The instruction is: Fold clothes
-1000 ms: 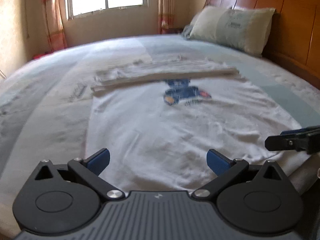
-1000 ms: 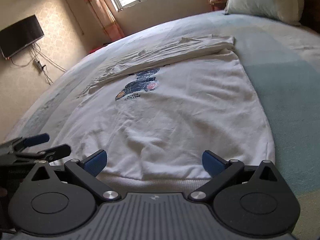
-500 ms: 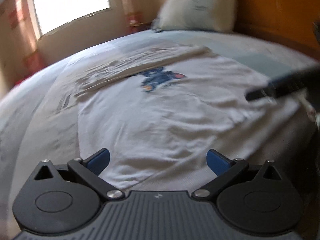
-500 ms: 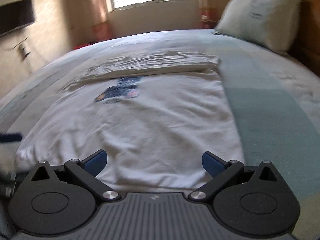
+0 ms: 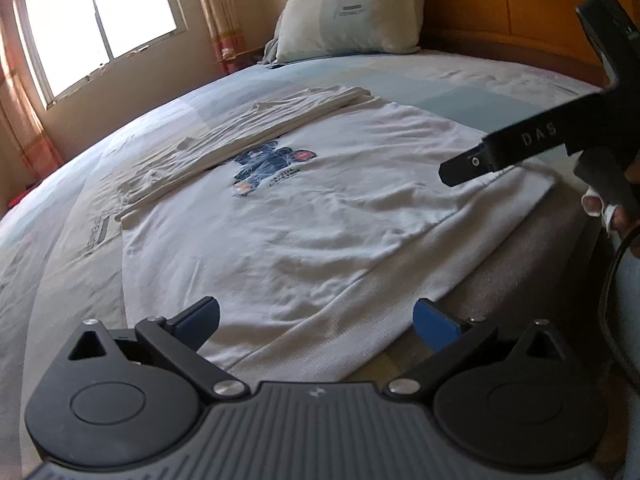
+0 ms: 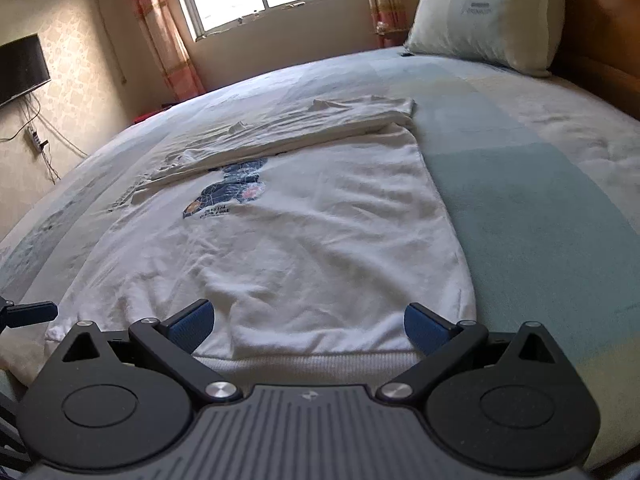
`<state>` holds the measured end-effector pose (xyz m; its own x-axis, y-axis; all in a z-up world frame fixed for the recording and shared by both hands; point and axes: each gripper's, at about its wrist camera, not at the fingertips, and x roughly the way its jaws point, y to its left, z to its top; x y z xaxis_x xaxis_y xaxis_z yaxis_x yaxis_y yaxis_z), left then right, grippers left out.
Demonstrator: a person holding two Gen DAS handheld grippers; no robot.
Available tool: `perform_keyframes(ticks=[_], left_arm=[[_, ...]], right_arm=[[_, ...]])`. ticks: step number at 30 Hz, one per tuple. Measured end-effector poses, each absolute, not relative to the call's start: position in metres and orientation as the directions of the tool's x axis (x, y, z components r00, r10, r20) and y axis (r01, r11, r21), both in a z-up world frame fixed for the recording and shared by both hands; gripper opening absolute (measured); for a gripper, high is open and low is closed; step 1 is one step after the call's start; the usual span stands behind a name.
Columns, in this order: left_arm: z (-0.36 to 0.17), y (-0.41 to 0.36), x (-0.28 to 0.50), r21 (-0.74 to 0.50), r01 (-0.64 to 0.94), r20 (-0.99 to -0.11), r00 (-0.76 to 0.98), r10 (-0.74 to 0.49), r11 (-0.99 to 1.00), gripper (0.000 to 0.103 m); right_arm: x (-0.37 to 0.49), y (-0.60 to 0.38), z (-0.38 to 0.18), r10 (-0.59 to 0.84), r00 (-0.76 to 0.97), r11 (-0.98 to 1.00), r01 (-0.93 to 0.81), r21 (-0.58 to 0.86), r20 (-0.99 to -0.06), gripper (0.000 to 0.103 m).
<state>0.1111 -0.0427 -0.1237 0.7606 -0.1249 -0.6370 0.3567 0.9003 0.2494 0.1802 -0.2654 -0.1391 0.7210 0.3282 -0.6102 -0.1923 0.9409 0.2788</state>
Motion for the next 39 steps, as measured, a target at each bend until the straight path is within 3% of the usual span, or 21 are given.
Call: perform_keyframes(ticks=[10,16,20,32,39], left_arm=[[-0.127,-0.052,0.094,0.413,0.486,-0.593,0.786,-0.177,0.77,0.102],[-0.14,-0.077,0.097,0.585,0.536,-0.57,0.806,-0.162,0.609,0.102],[-0.142,-0.095,0.105,0.642,0.543,-0.549,0.819,-0.17,0.542,0.102],[-0.132,-0.101,0.124,0.704,0.523,-0.508,0.844,-0.174,0.481,0.102],[-0.127,-0.092,0.128,0.682,0.517,-0.517,0.841,-0.16,0.517,0.102]], right_arm=[[0.181,-0.274,-0.117,0.367,0.685,0.927,-0.217,0.305,-0.629,0.103],[0.173,-0.276,-0.095,0.316,0.704,0.949,-0.248,0.196,-0.636,0.103],[0.167,-0.279,-0.09,0.326,0.71,0.945,-0.25,0.208,-0.625,0.103],[0.159,-0.284,-0.079,0.305,0.726,0.95,-0.28,0.141,-0.616,0.103],[0.15,-0.249,-0.089,0.3,0.704,0.9,-0.432,-0.053,-0.643,0.103]])
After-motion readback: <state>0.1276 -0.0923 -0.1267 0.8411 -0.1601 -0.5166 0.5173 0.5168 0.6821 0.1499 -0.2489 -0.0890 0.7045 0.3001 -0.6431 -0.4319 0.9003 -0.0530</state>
